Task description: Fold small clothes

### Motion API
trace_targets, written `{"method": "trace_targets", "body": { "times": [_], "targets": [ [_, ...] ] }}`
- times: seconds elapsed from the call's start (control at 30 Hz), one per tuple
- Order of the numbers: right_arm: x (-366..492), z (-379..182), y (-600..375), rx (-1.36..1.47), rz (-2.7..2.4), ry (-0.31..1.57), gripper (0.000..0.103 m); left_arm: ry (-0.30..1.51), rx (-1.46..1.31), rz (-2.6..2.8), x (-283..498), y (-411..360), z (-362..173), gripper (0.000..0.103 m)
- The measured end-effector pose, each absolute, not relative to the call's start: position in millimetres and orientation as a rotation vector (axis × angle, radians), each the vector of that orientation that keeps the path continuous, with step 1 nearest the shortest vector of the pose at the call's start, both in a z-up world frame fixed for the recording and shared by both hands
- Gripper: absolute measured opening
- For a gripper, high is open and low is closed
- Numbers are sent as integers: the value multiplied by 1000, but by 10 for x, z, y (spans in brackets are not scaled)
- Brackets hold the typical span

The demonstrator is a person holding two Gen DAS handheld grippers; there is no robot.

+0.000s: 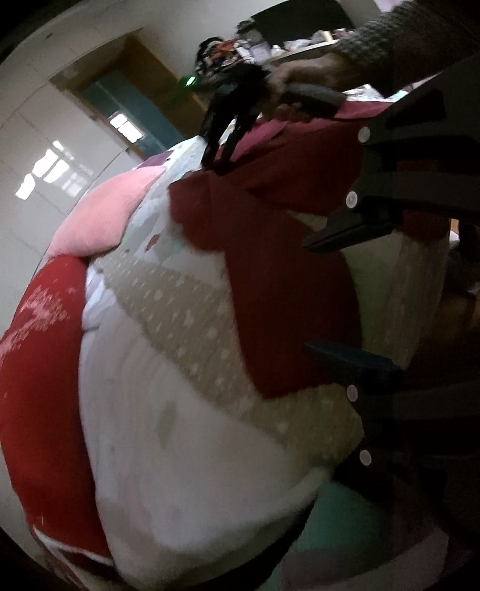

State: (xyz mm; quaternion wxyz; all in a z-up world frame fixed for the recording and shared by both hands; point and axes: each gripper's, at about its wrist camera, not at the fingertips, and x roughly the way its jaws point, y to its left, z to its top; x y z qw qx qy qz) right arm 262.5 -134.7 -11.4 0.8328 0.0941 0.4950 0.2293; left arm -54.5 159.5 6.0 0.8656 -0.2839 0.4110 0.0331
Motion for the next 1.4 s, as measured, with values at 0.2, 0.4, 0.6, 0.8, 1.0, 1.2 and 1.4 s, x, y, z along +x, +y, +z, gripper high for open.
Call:
{"method": "trace_targets", "body": {
  "times": [0.2,0.4,0.6,0.8,1.0,1.2,1.4],
  "targets": [
    [2085,358,-1145,79,579,905,55,766,-594,181,-837,1876,390,49],
    [1384,423,-494,-97,884,934,70,648,-574,259,-1168,2055,796,57],
    [712,100,280,-296,1096,952,71,571,-566,329,-1435,2229,1042,60],
    [72,-336,783,-663,1149,799,76,582,-580,360,-1485,2290,988,62],
    [117,-198,795,-626,1072,745,10,599,-562,350,-1419,2176,1000,62],
    [836,848,-25,-254,913,611,10,608,-515,312,-1286,1950,1076,62],
    [1632,1285,-1830,95,602,571,10,665,-475,237,-907,1650,970,62]
  ]
}}
